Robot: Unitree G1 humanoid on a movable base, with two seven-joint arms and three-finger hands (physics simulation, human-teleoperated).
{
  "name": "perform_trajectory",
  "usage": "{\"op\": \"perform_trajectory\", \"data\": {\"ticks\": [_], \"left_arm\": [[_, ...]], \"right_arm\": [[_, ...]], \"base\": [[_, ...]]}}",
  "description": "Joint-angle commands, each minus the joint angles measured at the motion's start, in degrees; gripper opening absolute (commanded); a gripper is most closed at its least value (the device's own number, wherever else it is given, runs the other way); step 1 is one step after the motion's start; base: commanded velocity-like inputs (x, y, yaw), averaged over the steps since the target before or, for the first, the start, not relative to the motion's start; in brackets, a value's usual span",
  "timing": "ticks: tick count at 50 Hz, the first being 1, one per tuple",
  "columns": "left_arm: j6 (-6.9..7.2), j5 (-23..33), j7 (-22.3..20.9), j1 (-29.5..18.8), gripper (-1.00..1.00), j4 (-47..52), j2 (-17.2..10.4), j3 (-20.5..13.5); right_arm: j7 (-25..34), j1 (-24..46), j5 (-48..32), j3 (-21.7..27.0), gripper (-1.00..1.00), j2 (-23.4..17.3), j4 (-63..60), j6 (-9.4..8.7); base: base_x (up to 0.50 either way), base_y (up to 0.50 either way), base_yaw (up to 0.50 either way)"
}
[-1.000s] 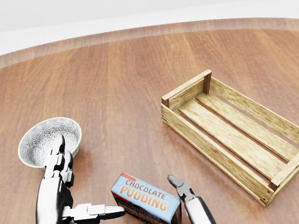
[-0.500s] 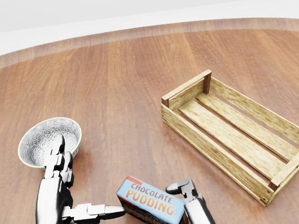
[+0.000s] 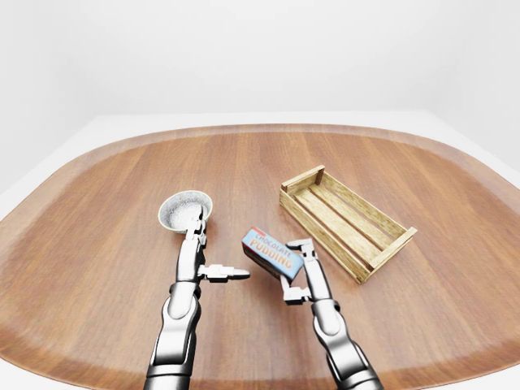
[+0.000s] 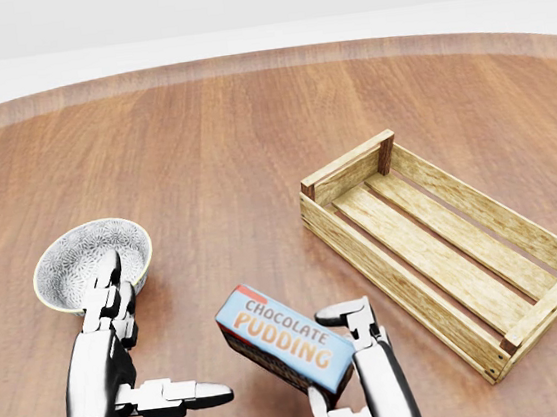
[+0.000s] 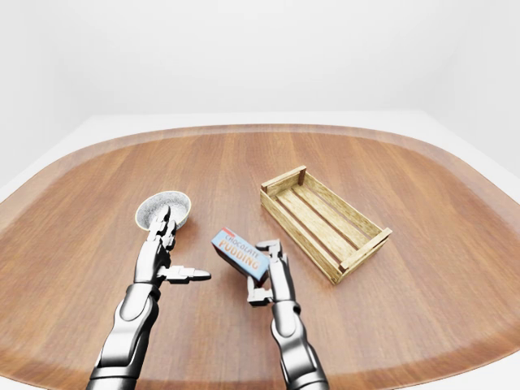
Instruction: Pick up the chocolate pudding and put it in the tray.
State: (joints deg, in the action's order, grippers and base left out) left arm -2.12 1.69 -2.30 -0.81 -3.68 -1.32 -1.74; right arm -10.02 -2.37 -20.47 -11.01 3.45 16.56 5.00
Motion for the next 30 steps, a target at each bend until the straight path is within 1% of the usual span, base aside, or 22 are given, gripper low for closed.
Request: {"op": "perform_trajectory", "data": {"ticks": [1, 3, 4, 6, 16, 19, 21, 26, 28, 30], "left_arm": [[0.05, -0.1, -0.1, -0.1, 1.00, -0.2, 0.0, -0.1], [-0.09, 0.0, -0.1, -0.1, 1.00, -0.3, 0.0, -0.1], [-0.17, 0.0, -0.1, -0.1, 1.00, -0.4, 0.0, -0.1], [-0.28, 0.0, -0.1, -0.1, 1.00, -0.6, 0.0, -0.1], [0.39, -0.1, 0.0, -0.3, 1.00, -0.2, 0.0, -0.1], [0.62, -0.2, 0.1, -0.3, 1.00, -0.1, 0.0, -0.1], [0.40, -0.2, 0.1, -0.4, 1.00, -0.4, 0.0, -0.2], [0.39, -0.3, 0.1, -0.4, 1.00, -0.5, 0.0, -0.2], [0.36, -0.3, 0.1, -0.5, 1.00, -0.6, 0.0, -0.2], [0.29, -0.3, 0.1, -0.5, 1.00, -0.7, -0.1, -0.2]], "right_arm": [[-1.6, -0.3, 0.6, 0.0, -1.00, -0.8, -4.3, 0.00], [-0.2, -1.2, 0.9, -0.2, -1.00, -0.6, -8.7, 0.00], [-1.2, -0.4, 0.7, 0.0, -1.00, -0.8, -5.6, 0.00], [0.4, -1.3, 1.0, -0.3, -1.00, -0.5, -10.6, 0.00], [1.5, -0.3, 1.6, -0.5, -1.00, -0.6, -12.0, 0.00], [2.0, 0.5, 1.8, -0.2, -1.00, -0.6, -12.6, 0.00], [2.4, 1.1, 2.0, 0.1, -1.00, -0.5, -13.5, 0.00], [3.6, 3.6, 2.8, 0.8, -1.00, -0.2, -14.6, 0.00], [3.3, 4.9, 3.3, 1.4, -1.00, -0.2, -11.9, 0.00], [4.6, 5.9, 3.9, 1.7, -1.00, 0.2, -15.5, 0.00]], "base": [[0.00, 0.00, 0.00], [0.00, 0.00, 0.00], [0.00, 0.00, 0.00], [0.00, 0.00, 0.00], [0.00, 0.00, 0.00], [0.00, 0.00, 0.00], [0.00, 0.00, 0.00], [0.00, 0.00, 0.00], [0.00, 0.00, 0.00], [0.00, 0.00, 0.00]]}}
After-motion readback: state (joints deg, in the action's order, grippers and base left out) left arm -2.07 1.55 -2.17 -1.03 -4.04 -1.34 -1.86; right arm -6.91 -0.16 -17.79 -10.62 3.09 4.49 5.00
